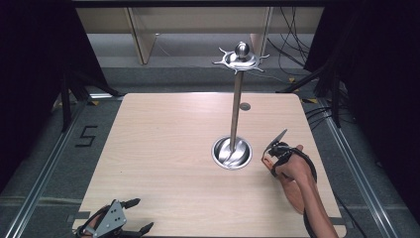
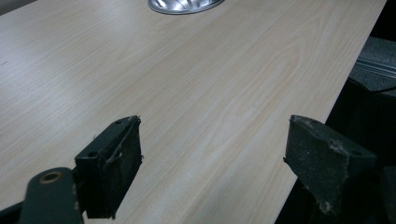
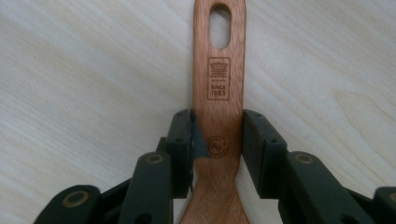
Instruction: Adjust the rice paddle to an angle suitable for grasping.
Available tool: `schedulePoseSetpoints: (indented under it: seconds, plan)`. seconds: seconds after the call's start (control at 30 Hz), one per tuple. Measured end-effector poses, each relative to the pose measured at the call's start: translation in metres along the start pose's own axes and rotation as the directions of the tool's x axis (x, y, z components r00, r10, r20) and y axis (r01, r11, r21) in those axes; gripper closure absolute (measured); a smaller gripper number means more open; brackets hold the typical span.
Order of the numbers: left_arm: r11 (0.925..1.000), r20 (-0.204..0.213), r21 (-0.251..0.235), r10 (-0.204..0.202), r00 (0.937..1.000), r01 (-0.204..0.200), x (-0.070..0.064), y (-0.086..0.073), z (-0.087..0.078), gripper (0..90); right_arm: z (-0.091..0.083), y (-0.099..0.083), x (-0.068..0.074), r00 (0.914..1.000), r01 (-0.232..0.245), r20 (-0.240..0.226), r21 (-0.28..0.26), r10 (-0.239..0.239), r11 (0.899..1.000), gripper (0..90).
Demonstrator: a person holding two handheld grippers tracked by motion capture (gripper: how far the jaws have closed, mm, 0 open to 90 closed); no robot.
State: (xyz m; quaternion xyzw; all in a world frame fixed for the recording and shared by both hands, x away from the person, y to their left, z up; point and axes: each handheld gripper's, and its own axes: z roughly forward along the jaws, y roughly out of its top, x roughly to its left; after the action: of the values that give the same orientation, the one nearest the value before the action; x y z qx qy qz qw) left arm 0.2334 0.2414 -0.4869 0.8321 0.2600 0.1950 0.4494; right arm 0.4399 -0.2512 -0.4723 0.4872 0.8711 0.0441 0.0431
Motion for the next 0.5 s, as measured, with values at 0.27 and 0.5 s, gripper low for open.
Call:
schedulePoseSetpoints:
  seconds: [0.27, 0.5]
  plan:
    - [0.9998, -0.008, -0.016, -0.007, 0.9999, 0.007, -0.0008, -0.0002, 0.0011, 17.9, -0.0002, -0.0042, 0.0008, 0.999, 0.045, -0.01, 0.039, -0.044, 0.998, 66.7]
    - [0.9997, -0.002, -0.019, -0.013, 0.9999, 0.013, -0.0012, 0.0, 0.0004, 18.2, -0.0007, -0.0048, 0.0006, 0.9978, 0.065, -0.018, 0.075, -0.064, 0.995, 66.9]
